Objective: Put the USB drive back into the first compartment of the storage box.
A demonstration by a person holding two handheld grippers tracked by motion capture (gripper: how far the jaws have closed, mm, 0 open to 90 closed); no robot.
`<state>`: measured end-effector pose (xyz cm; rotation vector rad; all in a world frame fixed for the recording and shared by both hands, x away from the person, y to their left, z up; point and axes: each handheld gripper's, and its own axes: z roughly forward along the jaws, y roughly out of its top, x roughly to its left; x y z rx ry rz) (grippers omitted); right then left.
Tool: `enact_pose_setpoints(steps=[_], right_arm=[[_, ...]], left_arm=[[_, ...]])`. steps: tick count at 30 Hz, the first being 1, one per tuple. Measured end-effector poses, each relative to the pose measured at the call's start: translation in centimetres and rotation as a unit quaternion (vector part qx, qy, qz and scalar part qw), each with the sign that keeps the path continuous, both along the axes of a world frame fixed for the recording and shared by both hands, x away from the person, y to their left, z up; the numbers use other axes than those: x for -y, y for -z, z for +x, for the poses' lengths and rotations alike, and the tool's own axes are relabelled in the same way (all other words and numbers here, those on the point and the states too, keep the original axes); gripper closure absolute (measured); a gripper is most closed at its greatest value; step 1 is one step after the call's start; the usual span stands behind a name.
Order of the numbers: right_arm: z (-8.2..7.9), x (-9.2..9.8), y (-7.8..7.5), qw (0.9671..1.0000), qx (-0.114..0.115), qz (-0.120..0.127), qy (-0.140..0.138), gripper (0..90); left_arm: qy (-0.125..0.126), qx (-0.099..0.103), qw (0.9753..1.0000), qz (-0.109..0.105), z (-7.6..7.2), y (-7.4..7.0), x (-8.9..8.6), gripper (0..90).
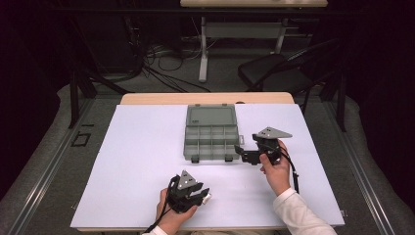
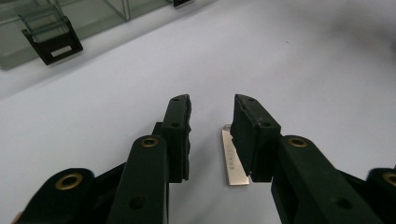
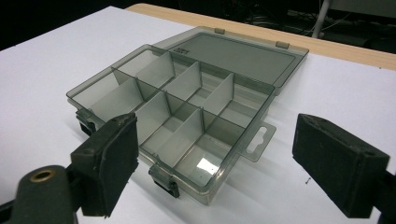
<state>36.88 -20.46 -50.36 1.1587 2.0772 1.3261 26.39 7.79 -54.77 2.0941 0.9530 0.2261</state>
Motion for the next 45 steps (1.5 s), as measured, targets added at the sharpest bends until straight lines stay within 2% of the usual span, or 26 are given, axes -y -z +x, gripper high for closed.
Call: enact_pose_setpoints(steps=[11, 14, 28, 31, 33, 45], right_arm=[[0.0, -0.2, 0.0, 1.0000, 0.003, -0.002, -0.003, 14.2], [0.0, -0.2, 0.0, 1.0000, 0.003, -0.003, -0.004, 14.2], [0.0, 0.0, 0.0, 1.0000, 0.002, -0.002, 0.000, 14.3], [0.0, 0.0, 0.0, 1.0000, -0.002, -0.004, 0.000, 14.3], [0.1, 0.0, 0.1, 1.0000, 0.001, -0.003, 0.000, 14.4], [0.1, 0.1, 0.3, 1.0000, -0.001, -0.002, 0.004, 14.4]], left_arm=[[0.009, -0.011, 0.9999, 0.007, -0.8, 0.8, 0.8, 69.8], [0.009, -0.006, 0.9999, 0.011, -0.8, 1.0, 0.9, 70.8], [0.009, -0.008, 0.9998, 0.016, -0.9, 1.1, 1.2, 74.5], [0.010, -0.010, 0.9997, 0.022, -0.9, 1.3, 1.2, 74.7], [0.009, -0.012, 0.9997, 0.017, -0.9, 1.3, 1.2, 75.0], [0.006, -0.006, 0.9997, 0.025, -1.1, 1.4, 1.3, 76.0]])
